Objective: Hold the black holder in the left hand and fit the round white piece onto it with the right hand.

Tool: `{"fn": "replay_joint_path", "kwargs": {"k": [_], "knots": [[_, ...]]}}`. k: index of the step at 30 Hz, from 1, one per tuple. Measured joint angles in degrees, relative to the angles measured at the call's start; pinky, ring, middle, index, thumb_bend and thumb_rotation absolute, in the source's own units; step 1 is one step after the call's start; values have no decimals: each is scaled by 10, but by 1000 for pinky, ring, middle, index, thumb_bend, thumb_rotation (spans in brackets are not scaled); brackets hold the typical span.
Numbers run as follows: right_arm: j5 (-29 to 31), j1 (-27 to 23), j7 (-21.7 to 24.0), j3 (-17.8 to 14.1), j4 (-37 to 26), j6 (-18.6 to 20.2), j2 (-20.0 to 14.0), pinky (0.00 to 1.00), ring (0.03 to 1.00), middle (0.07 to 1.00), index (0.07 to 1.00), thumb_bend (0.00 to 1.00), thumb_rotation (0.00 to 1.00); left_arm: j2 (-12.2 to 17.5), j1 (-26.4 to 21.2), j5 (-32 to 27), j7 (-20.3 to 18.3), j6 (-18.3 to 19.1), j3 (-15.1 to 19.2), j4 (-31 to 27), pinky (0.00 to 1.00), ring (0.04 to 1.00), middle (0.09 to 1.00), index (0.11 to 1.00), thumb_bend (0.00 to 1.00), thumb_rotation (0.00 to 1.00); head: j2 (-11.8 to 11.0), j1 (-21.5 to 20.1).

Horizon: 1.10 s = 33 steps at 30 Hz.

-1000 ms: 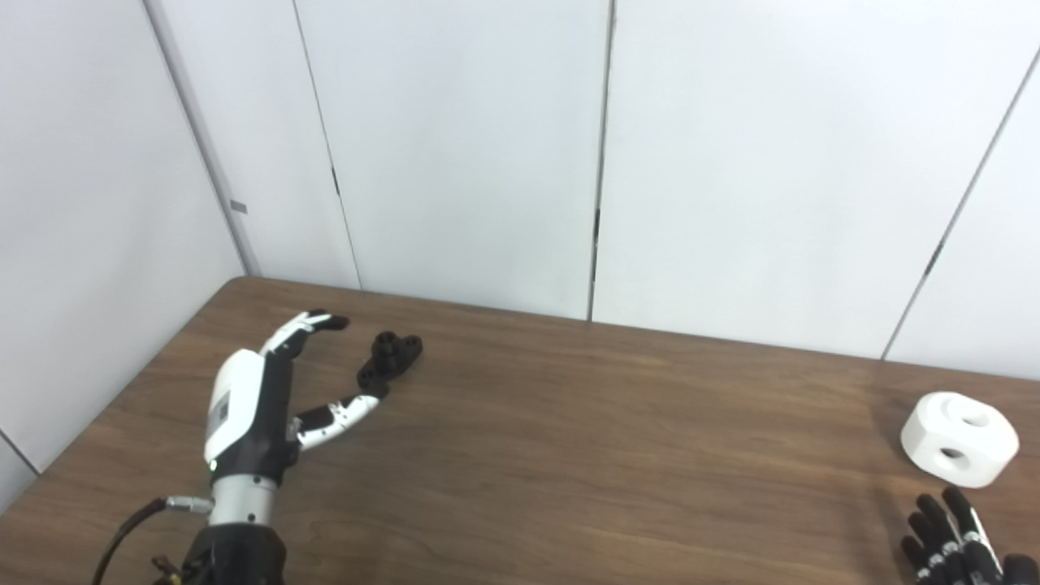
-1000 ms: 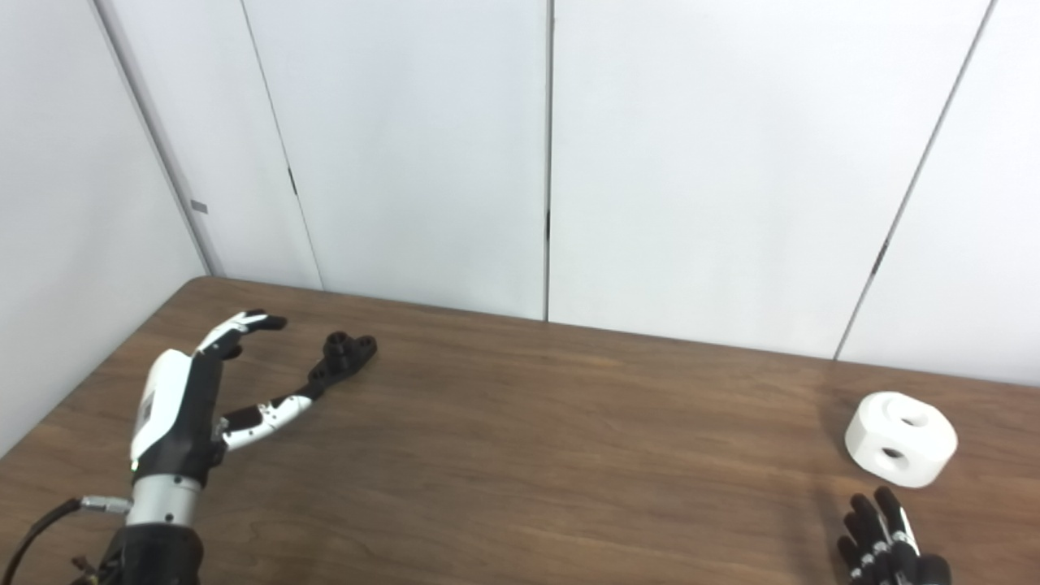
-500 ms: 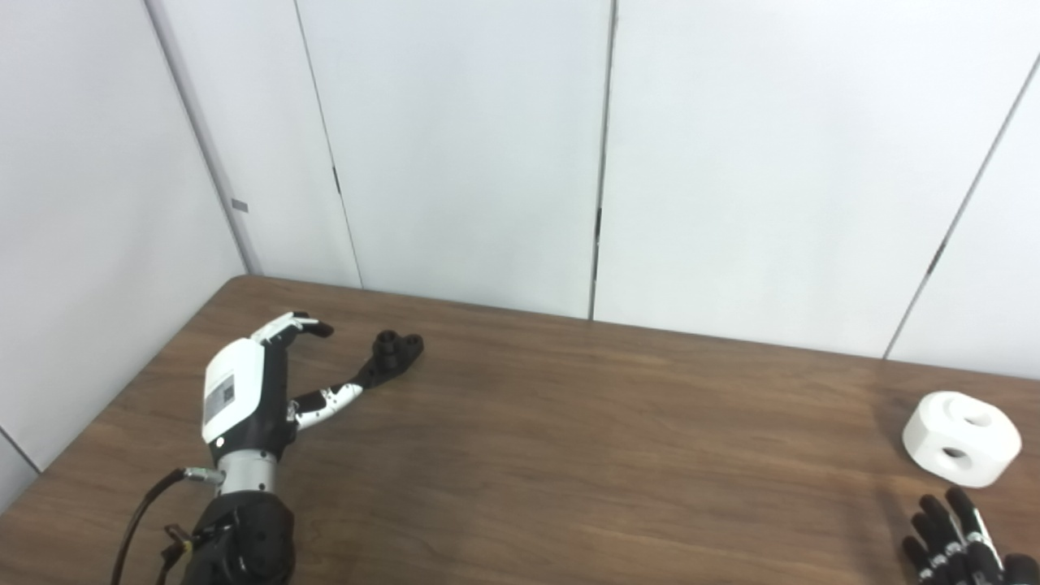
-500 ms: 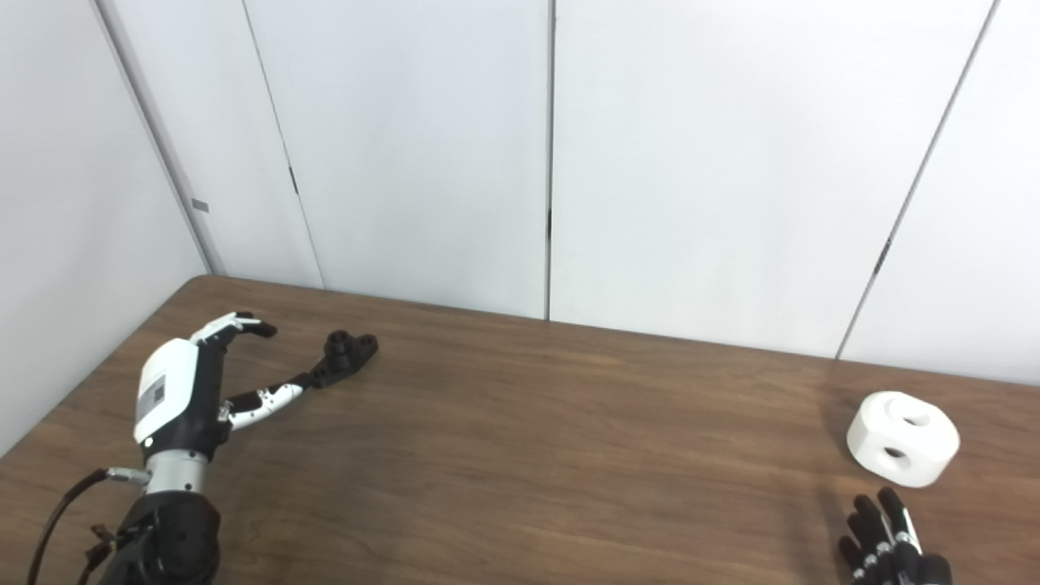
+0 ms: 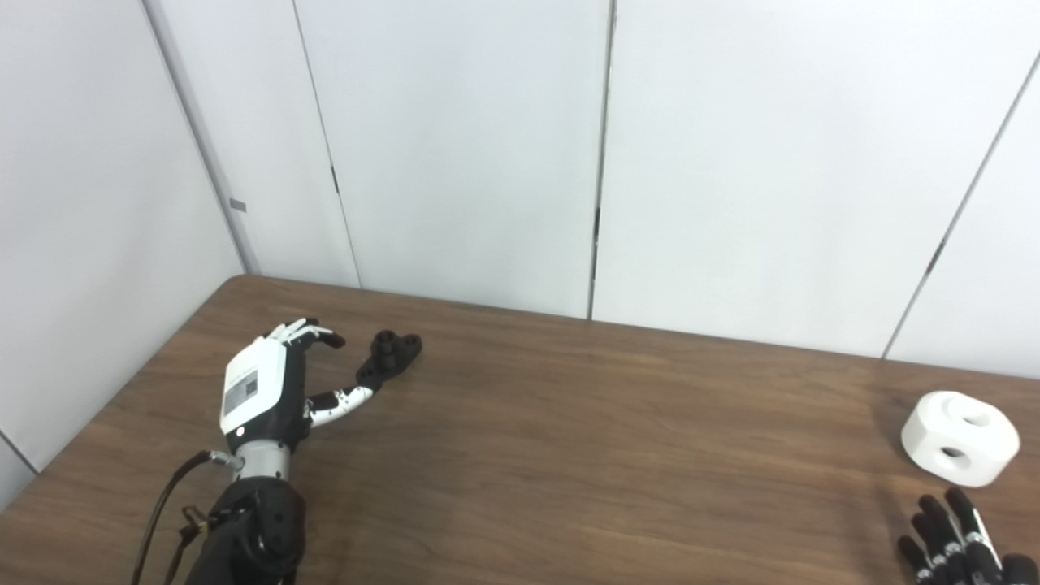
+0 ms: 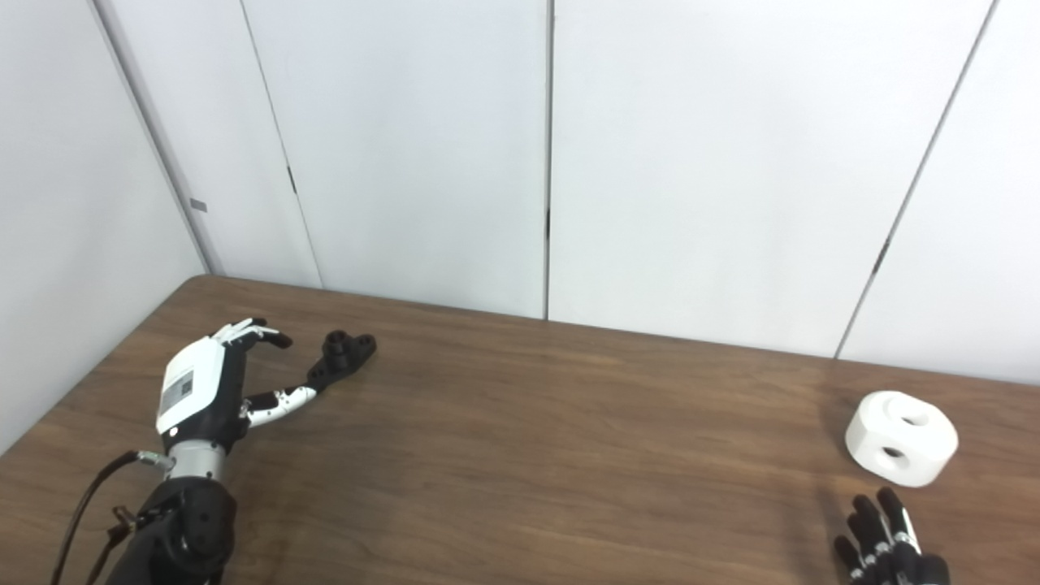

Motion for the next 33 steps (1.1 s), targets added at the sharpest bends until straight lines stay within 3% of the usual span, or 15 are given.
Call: {"fn": "replay_joint_path", "kwargs": {"k": [11,23,33], "knots": [[-5,5,-3,6,-6,0,0,951,958,943,956,587,1000,22,-25,14,1,24,-27,61,1000,992,932,680,870,366,4,-2],[-12,7,-11,14,-9,4,1,931,960,948,965,594,1000,32,-51,15,2,46,-55,104,1000,968,900,670,874,328,7,-8],[-17,8,-11,17,-10,3,1,933,952,936,963,607,972,34,-76,8,8,43,-67,137,1000,945,865,636,860,330,4,-13]]}}
